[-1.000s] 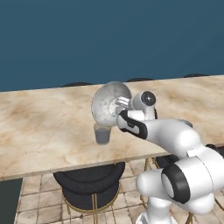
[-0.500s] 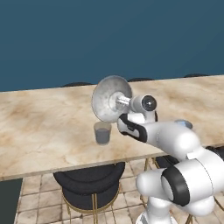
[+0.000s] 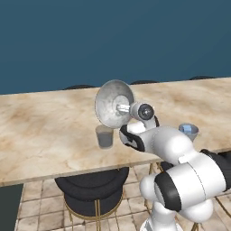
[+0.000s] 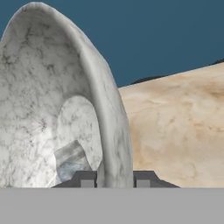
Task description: There are four ice cubes in the ice bowl. Place two ice cubes in each glass of water.
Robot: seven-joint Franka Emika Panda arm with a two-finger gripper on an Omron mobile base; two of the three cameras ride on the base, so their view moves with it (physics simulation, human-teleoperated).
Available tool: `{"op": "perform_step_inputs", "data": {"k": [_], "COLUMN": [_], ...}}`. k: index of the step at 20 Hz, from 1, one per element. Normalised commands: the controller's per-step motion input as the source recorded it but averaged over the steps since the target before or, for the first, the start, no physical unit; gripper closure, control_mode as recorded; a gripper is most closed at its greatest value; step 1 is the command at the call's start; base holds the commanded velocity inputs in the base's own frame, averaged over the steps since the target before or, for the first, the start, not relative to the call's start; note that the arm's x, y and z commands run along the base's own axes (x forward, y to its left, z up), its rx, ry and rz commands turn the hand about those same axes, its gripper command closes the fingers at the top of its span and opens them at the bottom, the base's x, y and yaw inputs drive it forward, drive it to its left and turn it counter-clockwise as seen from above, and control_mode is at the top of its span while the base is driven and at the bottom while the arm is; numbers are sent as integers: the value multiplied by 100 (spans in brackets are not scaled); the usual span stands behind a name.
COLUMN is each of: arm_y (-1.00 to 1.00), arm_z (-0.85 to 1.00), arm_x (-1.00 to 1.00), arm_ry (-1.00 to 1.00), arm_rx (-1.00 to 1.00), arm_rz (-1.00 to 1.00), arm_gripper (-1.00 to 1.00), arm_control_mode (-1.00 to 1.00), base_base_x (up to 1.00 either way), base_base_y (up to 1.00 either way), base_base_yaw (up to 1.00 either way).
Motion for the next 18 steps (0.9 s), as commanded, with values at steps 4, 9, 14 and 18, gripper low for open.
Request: {"op": "perform_step_inputs", "data": {"k": [4,9,14,18], "arm_y": [0,0,0,0], "arm_z": [2,1,0,0], "arm_x": [2,-1,0,0], "arm_ry": [-2,-3,-9,-12], "arm_rx": [0,0,-1,-5], "arm_rz": [0,2,3,7], "arm_gripper": [100,100,100,100], "arm_control_mode": [-100,-100,-100,-100], "base_base_x": [0,0,0,0], "base_base_y": [0,0,0,0], "base_base_yaw": [0,0,0,0]}}
